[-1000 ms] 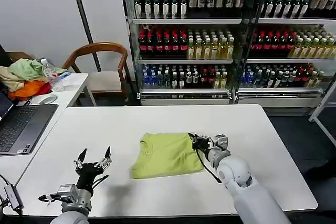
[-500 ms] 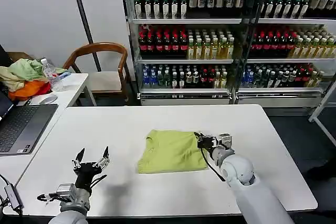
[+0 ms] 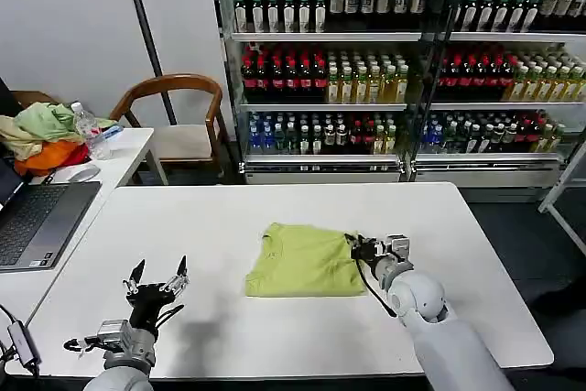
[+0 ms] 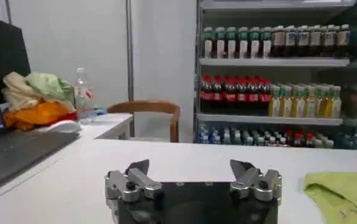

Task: Fold and organize the clothes.

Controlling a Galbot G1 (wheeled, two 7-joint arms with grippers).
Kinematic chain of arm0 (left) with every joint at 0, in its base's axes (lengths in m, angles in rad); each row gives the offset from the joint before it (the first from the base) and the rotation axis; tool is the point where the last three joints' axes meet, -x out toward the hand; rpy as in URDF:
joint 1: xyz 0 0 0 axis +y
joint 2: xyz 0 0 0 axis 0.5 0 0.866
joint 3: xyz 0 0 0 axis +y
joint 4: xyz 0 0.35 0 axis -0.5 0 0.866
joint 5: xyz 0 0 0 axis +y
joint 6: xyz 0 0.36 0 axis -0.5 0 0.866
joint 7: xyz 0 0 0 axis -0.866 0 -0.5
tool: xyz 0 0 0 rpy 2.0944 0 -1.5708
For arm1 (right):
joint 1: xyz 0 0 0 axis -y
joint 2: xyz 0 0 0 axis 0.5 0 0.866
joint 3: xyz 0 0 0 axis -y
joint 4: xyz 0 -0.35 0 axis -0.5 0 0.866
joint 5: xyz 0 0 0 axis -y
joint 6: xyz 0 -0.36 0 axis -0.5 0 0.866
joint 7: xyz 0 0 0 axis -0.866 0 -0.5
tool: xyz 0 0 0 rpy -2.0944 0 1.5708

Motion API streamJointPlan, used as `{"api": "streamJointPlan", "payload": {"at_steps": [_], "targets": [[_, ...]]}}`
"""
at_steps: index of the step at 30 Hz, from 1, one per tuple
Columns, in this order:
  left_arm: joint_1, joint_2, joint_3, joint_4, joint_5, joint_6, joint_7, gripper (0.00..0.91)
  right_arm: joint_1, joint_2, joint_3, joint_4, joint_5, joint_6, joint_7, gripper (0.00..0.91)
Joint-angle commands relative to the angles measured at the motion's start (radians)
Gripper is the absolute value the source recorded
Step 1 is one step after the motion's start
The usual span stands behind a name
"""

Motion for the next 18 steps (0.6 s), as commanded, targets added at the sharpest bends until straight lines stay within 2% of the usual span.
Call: {"api": "streamJointPlan", "payload": {"at_steps": [1, 7, 11, 13, 18], "targets": [[0.001, -0.002, 0.000, 0.002, -0.001, -0.002, -0.001, 0.907, 0.005, 0.002, 0.014, -0.020, 0.027, 0.003, 0.018, 0.907], [0.005, -0.001, 0.000, 0.005, -0.001, -0.008, -0.001, 0.907, 0.003, -0.002, 0.042, -0.007, 0.063, 0.013, 0.015, 0.907], [0.006, 0.002, 0.000, 0.007, -0.001, -0.009, -0.001, 0.907, -0.034, -0.020, 0.069, 0.082, 0.070, 0.044, -0.045, 0.907], [0.008, 0.002, 0.000, 0.007, -0.001, -0.010, -0.001, 0.907, -0.052, -0.028, 0.081, 0.130, 0.059, 0.060, -0.054, 0.907], [0.008, 0.004, 0.003, 0.015, 0.000, -0.025, 0.001, 0.907, -0.097, -0.051, 0.120, 0.205, -0.025, 0.096, -0.014, 0.907]]}}
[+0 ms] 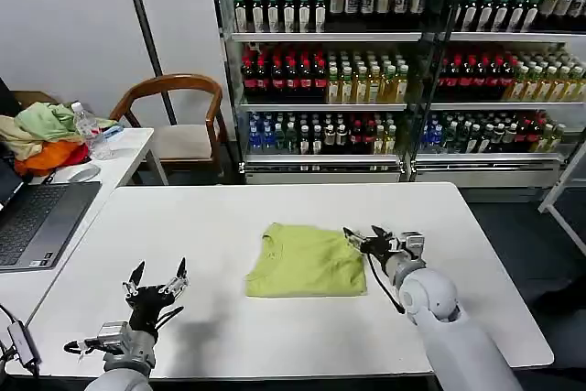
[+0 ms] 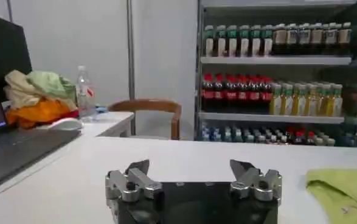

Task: Fold and organize the clothes.

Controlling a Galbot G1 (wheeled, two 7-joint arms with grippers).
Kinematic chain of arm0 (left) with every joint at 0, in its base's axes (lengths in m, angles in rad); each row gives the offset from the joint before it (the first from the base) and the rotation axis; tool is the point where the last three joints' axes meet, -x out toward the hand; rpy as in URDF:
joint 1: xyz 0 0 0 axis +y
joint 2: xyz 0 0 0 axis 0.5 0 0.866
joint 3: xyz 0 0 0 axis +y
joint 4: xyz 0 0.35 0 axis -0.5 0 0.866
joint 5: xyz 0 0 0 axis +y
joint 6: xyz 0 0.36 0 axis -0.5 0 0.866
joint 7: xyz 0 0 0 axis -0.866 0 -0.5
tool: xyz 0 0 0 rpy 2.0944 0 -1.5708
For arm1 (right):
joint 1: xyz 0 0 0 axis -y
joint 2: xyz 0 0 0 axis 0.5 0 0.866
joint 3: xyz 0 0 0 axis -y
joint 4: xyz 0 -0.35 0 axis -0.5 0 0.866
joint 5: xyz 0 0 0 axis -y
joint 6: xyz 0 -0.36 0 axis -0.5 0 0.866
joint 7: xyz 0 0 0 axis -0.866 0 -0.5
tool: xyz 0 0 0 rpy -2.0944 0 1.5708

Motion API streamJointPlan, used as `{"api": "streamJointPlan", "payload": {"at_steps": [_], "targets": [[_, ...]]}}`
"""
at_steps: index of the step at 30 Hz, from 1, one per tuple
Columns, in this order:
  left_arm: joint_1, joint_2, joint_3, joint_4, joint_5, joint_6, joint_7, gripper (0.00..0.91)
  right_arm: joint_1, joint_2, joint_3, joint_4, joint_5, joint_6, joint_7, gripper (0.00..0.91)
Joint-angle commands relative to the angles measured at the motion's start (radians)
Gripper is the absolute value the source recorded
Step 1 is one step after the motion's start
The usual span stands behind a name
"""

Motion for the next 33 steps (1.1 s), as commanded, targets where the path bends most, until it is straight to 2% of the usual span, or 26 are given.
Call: {"api": "streamJointPlan", "payload": {"at_steps": [1, 5, 9, 13, 15, 21, 23, 33], "targets": [[-0.002, 0.002, 0.004, 0.008, 0.001, -0.015, 0.003, 0.907, -0.075, -0.038, 0.060, 0.162, -0.079, 0.085, 0.000, 0.907], [-0.013, 0.008, 0.007, 0.010, 0.020, -0.030, 0.015, 0.907, -0.093, -0.051, 0.086, 0.165, -0.224, 0.128, -0.021, 0.907], [-0.031, 0.035, 0.004, 0.017, 0.022, -0.049, 0.034, 0.907, -0.099, -0.058, 0.111, 0.159, -0.271, 0.161, -0.022, 0.907], [-0.047, 0.057, 0.003, 0.012, 0.037, -0.072, 0.082, 0.907, -0.126, -0.063, 0.145, 0.129, -0.402, 0.256, -0.037, 0.907], [-0.056, 0.062, 0.007, 0.010, 0.053, -0.075, 0.090, 0.907, -0.139, -0.065, 0.161, 0.119, -0.411, 0.300, -0.043, 0.907], [-0.090, 0.070, 0.030, 0.036, 0.131, -0.155, 0.141, 0.907, -0.179, -0.067, 0.207, 0.112, -0.433, 0.349, -0.062, 0.907], [-0.105, 0.067, 0.034, 0.053, 0.140, -0.186, 0.179, 0.907, -0.206, -0.064, 0.217, 0.085, -0.478, 0.407, -0.077, 0.907], [-0.157, 0.075, 0.041, 0.076, 0.108, -0.198, 0.272, 0.907, -0.255, -0.054, 0.254, 0.084, -0.491, 0.426, -0.080, 0.907]]}}
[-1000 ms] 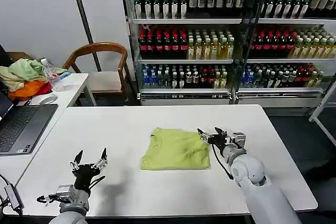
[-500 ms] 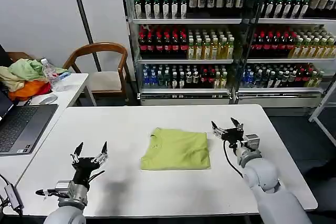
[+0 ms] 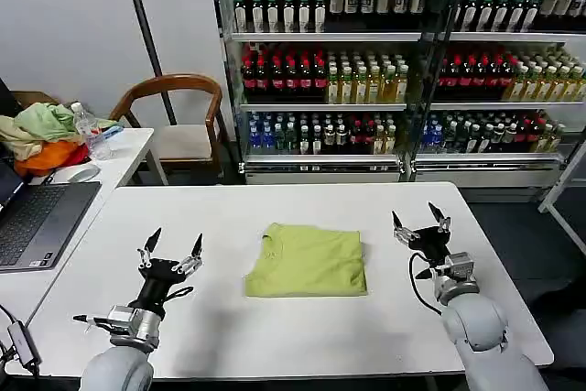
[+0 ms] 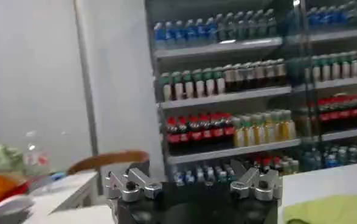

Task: Fold and organize the clothes.

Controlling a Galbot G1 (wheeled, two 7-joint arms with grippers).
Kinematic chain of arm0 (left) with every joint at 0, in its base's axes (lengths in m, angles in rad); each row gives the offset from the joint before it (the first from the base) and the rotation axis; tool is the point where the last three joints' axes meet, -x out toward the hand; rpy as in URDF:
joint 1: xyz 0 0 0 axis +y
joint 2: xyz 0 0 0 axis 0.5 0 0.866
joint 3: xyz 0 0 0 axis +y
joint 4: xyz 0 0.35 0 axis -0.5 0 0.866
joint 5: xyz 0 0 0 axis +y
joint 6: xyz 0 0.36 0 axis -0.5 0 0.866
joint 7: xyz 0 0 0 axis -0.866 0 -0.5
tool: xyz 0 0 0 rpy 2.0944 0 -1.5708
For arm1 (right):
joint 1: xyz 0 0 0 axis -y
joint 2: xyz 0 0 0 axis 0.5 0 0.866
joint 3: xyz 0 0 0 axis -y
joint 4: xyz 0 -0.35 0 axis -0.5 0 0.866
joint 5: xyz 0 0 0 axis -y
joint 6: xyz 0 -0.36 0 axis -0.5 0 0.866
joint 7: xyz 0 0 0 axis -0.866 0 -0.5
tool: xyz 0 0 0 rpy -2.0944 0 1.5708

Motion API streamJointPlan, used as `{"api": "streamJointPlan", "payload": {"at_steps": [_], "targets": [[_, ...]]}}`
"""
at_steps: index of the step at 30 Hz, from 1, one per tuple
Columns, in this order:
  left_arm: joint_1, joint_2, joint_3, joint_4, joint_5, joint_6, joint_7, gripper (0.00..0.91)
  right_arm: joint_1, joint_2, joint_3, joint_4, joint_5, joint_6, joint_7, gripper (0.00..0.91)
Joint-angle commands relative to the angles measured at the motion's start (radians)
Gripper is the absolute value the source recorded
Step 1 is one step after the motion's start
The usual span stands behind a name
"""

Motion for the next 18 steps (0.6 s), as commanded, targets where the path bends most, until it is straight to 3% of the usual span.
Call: {"api": "streamJointPlan", "payload": {"at_steps": [1, 8, 18], "targets": [[-0.044, 0.004, 0.002, 0.014, -0.009, -0.042, 0.112, 0.907, -0.060, -0.005, 0.051, -0.012, -0.078, 0.084, -0.012, 0.907], [-0.025, 0.004, 0.001, 0.002, 0.010, -0.043, 0.094, 0.907, -0.055, 0.010, 0.052, -0.006, -0.095, 0.054, -0.022, 0.907], [0.015, 0.038, -0.019, -0.036, 0.042, -0.046, 0.066, 0.907, -0.061, 0.033, 0.043, 0.000, -0.177, 0.084, -0.018, 0.907]]}}
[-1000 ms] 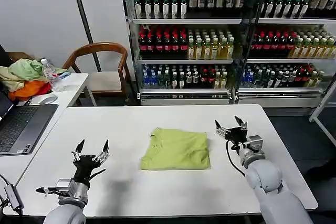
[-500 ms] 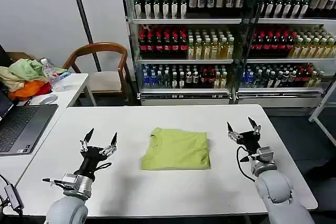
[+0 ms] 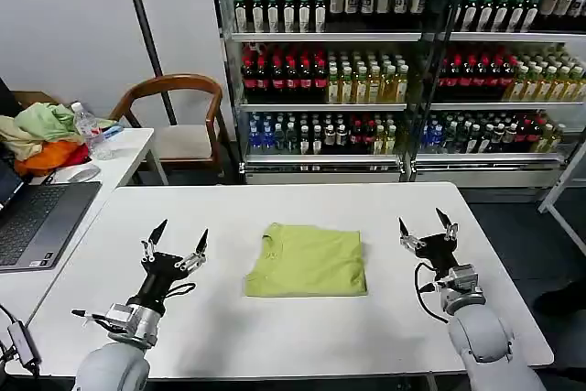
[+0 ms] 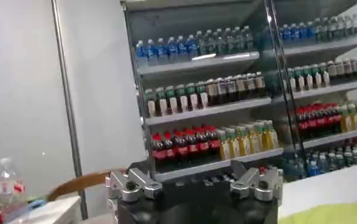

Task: Fold and organize the clothes.

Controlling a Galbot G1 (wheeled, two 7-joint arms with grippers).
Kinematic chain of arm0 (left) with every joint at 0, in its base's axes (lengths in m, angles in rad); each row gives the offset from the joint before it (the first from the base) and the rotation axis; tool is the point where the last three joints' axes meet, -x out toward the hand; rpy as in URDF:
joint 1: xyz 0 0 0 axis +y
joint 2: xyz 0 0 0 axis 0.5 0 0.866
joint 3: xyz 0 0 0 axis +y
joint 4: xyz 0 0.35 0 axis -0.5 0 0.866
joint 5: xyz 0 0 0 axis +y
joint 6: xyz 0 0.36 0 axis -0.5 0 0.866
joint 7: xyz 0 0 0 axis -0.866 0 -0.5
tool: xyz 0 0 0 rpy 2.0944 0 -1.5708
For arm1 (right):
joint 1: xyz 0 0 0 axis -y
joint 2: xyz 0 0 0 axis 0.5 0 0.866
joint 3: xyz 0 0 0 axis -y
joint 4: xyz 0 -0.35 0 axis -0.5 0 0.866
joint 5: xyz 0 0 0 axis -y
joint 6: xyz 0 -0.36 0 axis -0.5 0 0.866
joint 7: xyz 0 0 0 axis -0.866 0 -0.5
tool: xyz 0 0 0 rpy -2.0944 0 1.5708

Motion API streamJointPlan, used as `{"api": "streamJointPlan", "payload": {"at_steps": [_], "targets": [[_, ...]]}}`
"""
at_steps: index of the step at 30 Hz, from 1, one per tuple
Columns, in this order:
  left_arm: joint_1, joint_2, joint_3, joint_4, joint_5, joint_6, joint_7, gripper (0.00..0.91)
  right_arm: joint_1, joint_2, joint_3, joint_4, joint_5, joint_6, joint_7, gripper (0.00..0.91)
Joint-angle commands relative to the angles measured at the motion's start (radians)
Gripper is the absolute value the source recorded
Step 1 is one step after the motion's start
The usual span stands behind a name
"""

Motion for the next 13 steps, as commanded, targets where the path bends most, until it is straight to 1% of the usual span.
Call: {"api": "streamJointPlan", "payload": {"at_steps": [1, 8, 13], "targets": [[0.014, 0.020, -0.007, -0.016, 0.010, -0.014, 0.011, 0.907, -0.016, 0.019, 0.007, 0.010, -0.095, 0.028, 0.008, 0.907], [0.005, 0.023, 0.005, -0.023, 0.010, -0.012, 0.007, 0.907, -0.035, 0.013, 0.033, 0.030, -0.118, 0.028, 0.010, 0.907], [0.014, 0.024, 0.003, -0.019, 0.011, -0.002, -0.001, 0.907, -0.036, 0.017, 0.026, 0.029, -0.118, 0.026, 0.007, 0.907]]}}
